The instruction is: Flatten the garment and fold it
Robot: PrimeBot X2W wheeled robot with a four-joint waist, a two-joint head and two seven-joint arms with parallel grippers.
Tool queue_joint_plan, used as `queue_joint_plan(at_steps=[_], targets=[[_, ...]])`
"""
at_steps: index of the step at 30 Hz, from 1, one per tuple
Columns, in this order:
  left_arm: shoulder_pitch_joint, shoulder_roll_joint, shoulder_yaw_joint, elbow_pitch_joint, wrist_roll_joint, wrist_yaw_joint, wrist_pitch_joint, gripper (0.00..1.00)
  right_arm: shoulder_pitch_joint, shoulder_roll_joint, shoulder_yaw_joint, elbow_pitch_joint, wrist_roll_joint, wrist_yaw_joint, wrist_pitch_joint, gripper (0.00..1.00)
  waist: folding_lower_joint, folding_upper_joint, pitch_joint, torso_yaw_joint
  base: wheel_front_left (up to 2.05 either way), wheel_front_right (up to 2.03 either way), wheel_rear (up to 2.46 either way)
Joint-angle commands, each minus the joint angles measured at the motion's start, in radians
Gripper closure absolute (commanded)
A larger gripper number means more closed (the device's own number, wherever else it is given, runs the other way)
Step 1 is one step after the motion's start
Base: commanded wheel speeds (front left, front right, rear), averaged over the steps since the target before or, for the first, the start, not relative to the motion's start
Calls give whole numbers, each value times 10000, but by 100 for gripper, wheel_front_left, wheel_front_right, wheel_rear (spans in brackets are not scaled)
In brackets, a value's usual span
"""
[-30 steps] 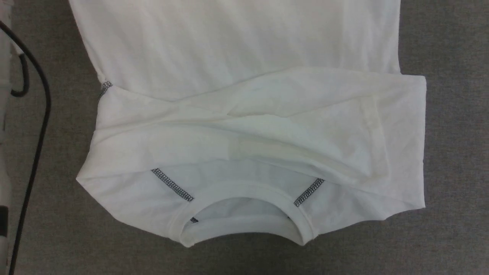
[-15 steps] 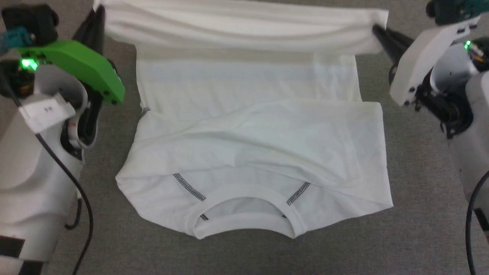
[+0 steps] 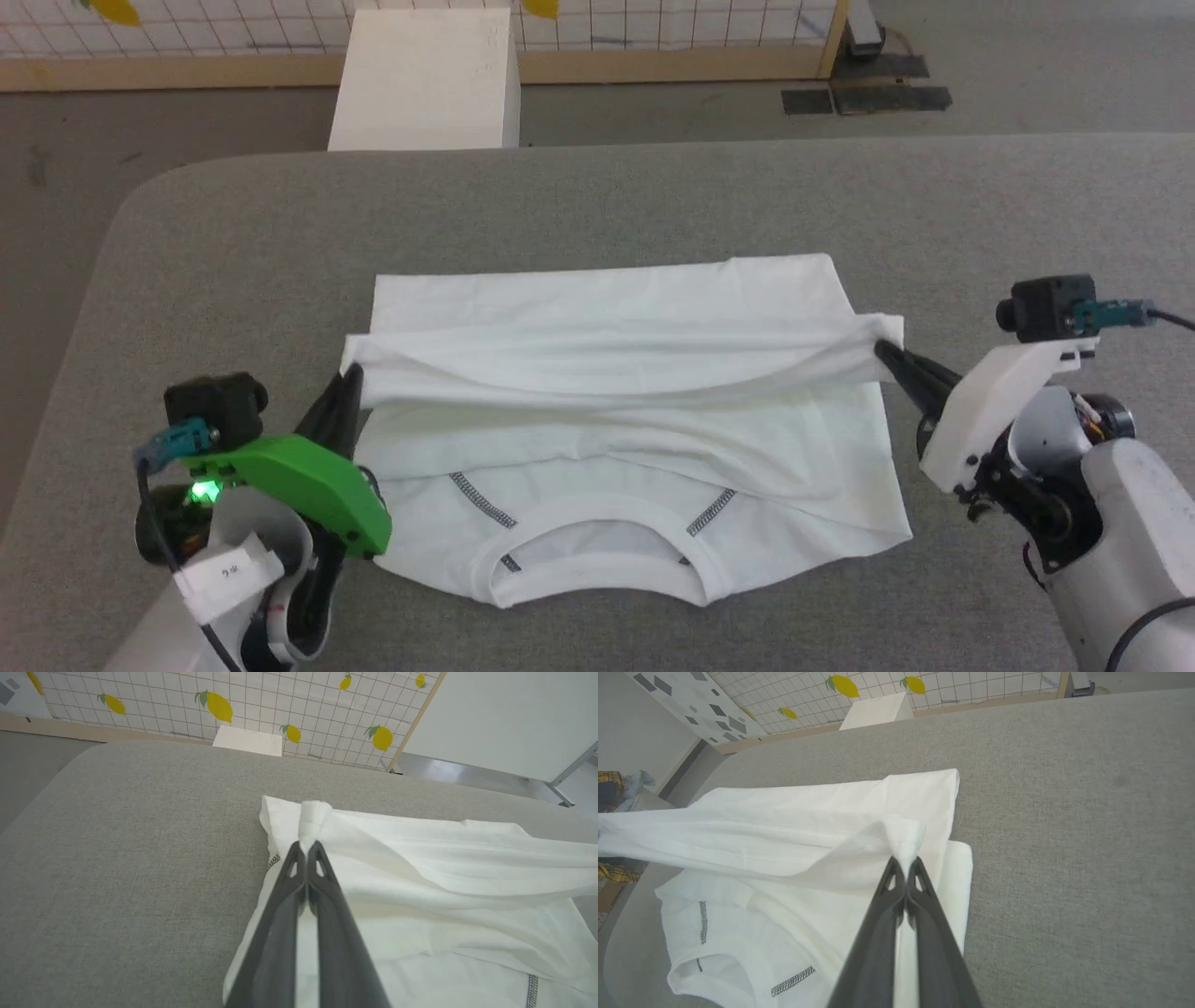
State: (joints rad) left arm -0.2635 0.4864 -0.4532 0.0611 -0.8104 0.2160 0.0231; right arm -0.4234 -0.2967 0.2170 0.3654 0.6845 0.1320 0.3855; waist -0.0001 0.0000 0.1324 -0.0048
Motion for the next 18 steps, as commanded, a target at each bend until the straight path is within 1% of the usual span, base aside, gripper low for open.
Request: queue_joint_plan(at_steps=[1,4,10,14,18], targets=[[368,-118,54,-119,-164,159,-117,100,350,103,-133,-114,64,-13,-53,100,1,0,-359,-12,0,0,0],[994,-232,68,-259,-307,435,-195,100,989,300,-489,-275,15,-13,-94,100,1,0,-431,-10,0,0,0],[1896,-235,289,-211,-494,997,-319,100,2050,626,-1270,-466,-235,-13,-48,100,1,0,-545,13,0,0,0],[2357,-271,297,-45,-683,1127,-245,100,2579,834,-1553,-505,-503,-13,152,100,1,0,-577,-1,0,0,0],[2674,-395,260,303,-892,1238,-101,100,2924,984,-1622,-468,-789,-13,413,100,1,0,-556,-44,0,0,0]])
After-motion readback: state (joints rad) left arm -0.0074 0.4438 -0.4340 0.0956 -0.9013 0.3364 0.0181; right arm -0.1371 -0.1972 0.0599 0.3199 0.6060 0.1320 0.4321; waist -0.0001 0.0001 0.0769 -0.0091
